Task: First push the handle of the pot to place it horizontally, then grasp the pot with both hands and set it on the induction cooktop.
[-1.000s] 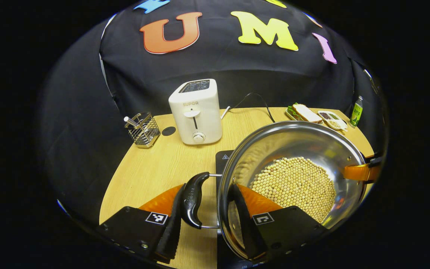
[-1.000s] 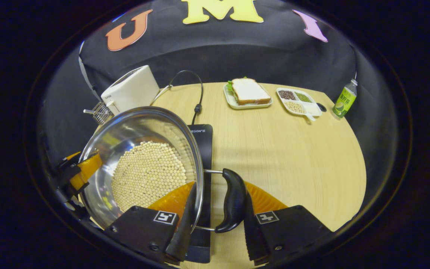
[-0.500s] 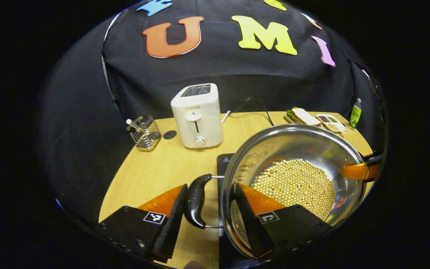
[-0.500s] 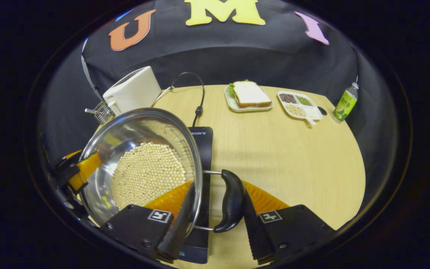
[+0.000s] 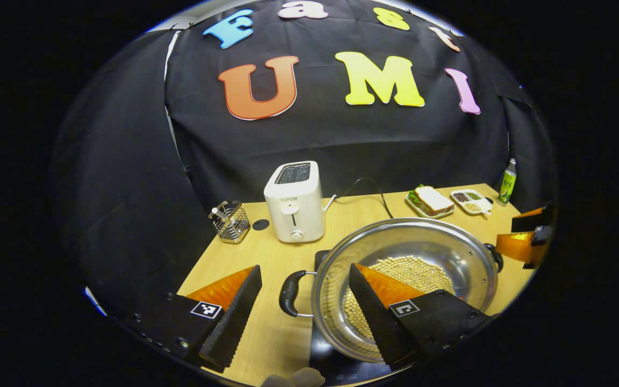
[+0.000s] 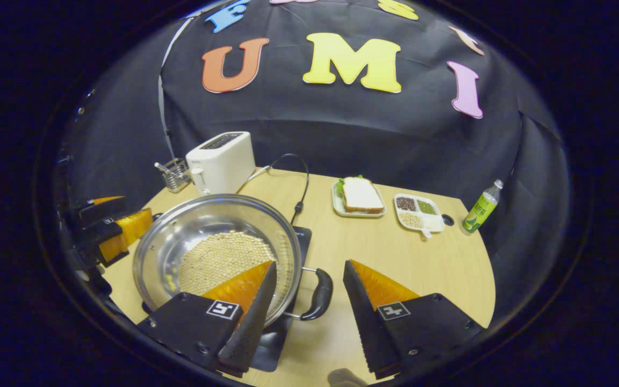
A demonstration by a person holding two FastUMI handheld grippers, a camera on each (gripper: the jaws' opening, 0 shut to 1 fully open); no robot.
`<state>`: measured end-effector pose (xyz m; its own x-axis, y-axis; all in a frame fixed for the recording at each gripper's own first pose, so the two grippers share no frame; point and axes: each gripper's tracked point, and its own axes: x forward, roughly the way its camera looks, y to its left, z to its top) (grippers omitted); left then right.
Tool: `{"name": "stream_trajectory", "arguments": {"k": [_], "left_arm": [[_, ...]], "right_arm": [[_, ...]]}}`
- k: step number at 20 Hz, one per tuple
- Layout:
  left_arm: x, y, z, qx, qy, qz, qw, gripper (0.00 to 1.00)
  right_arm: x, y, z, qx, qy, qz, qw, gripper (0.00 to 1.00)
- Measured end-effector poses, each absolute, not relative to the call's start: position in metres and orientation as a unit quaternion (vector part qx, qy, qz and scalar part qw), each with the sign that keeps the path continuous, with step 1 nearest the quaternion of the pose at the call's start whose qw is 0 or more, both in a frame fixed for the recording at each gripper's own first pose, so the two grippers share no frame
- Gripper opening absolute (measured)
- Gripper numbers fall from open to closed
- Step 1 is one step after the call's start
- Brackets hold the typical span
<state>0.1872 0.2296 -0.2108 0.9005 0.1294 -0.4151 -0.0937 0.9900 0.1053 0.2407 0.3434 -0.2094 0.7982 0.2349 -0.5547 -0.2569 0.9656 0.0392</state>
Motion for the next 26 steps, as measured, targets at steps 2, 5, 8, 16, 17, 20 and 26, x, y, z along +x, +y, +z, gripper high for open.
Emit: {"name": "stream_trajectory", "arguments": {"k": [2, 5, 8, 16, 17, 20, 26], "left_arm": [[0.173, 0.218, -0.192, 0.044, 0.196, 0.055, 0.978, 0.96], [0.148, 0.196, -0.157, 0.037, 0.167, 0.052, 0.984, 0.97], [0.129, 0.172, -0.129, 0.021, 0.151, 0.051, 0.987, 0.96], [0.096, 0.091, -0.048, 0.027, 0.084, 0.037, 0.995, 0.96], [0.092, 0.082, -0.038, 0.03, 0.077, 0.039, 0.996, 0.96], [0.08, 0.05, -0.012, 0.03, 0.055, 0.037, 0.997, 0.96], [0.072, -0.004, 0.032, 0.019, 0.018, 0.036, 0.999, 0.96]], "right_arm": [[0.23, 0.327, -0.194, -0.026, 0.273, 0.125, 0.954, 0.82], [0.21, 0.306, -0.173, -0.03, 0.253, 0.12, 0.96, 0.8], [0.191, 0.276, -0.142, -0.031, 0.223, 0.116, 0.967, 0.8], [0.145, 0.167, -0.062, -0.035, 0.138, 0.083, 0.986, 0.8], [0.14, 0.153, -0.051, -0.036, 0.124, 0.079, 0.988, 0.81], [0.128, 0.116, -0.021, -0.032, 0.09, 0.073, 0.993, 0.82], [0.112, 0.046, 0.016, 0.011, 0.049, 0.062, 0.997, 1.0]]}}
